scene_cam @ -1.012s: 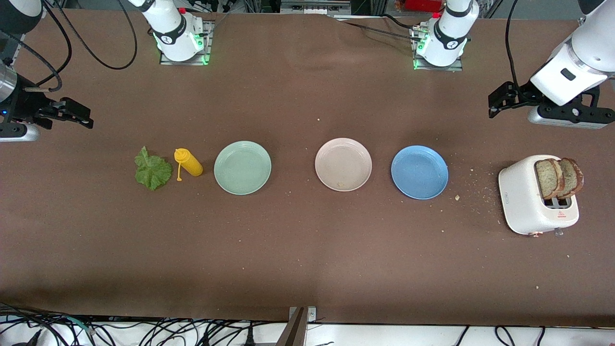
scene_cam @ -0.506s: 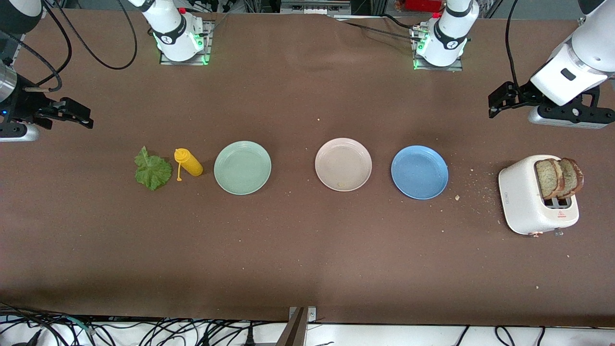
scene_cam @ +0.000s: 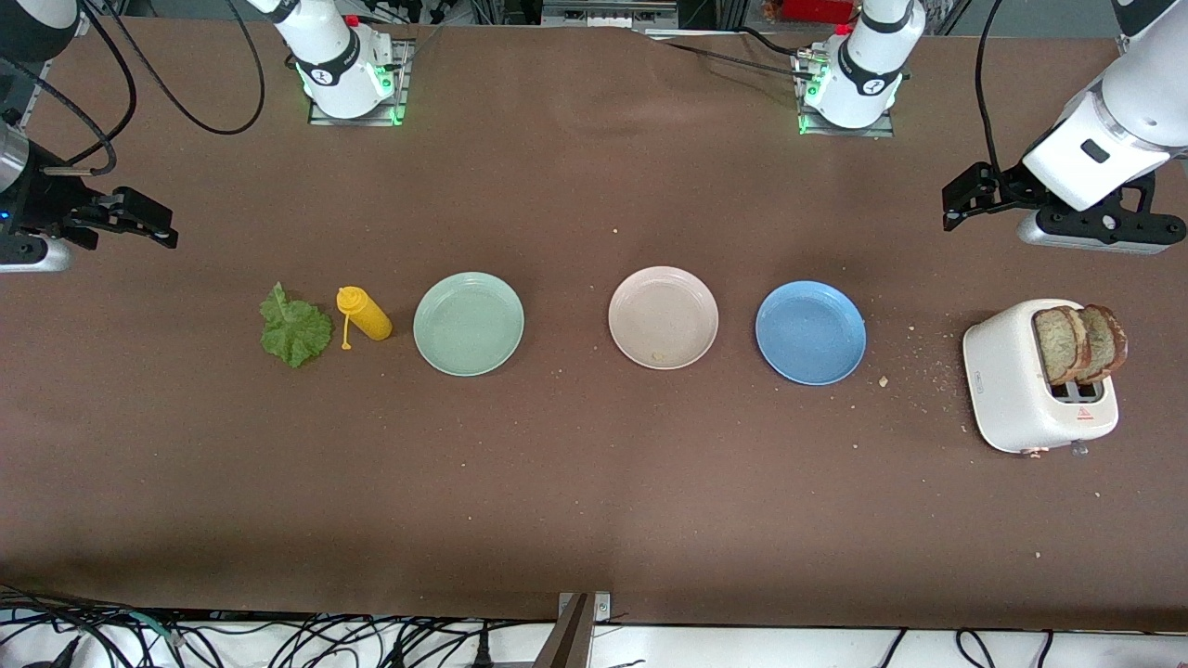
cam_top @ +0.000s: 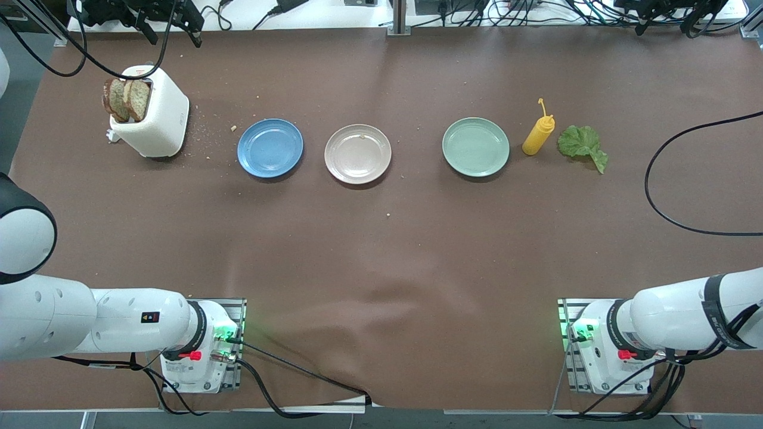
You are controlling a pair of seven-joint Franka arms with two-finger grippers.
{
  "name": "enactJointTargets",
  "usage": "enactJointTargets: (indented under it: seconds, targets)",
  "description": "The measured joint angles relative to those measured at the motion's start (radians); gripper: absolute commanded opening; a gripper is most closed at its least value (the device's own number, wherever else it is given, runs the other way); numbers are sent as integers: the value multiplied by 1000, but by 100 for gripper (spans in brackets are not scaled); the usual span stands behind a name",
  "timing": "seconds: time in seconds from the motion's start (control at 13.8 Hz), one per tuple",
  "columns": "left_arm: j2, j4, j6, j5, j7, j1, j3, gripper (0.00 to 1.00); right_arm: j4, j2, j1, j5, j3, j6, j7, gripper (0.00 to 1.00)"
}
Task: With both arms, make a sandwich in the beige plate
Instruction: 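Move the left gripper down to the bread slice in the toaster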
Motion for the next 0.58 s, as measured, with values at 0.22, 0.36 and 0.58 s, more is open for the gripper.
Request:
enactJointTargets:
  seconds: [0.22, 0.36, 0.58]
  targets:
    - [5, 1, 1, 0, 0, 1, 2, 100, 0, 0, 0, 0, 0, 0, 0, 100]
    - [22, 5, 1, 0, 0, 15, 9, 100, 0, 0, 0, 0, 0, 0, 0, 100]
    - [86, 5, 4, 0, 18, 97, 15, 100, 0, 0, 0, 0, 0, 0, 0, 100]
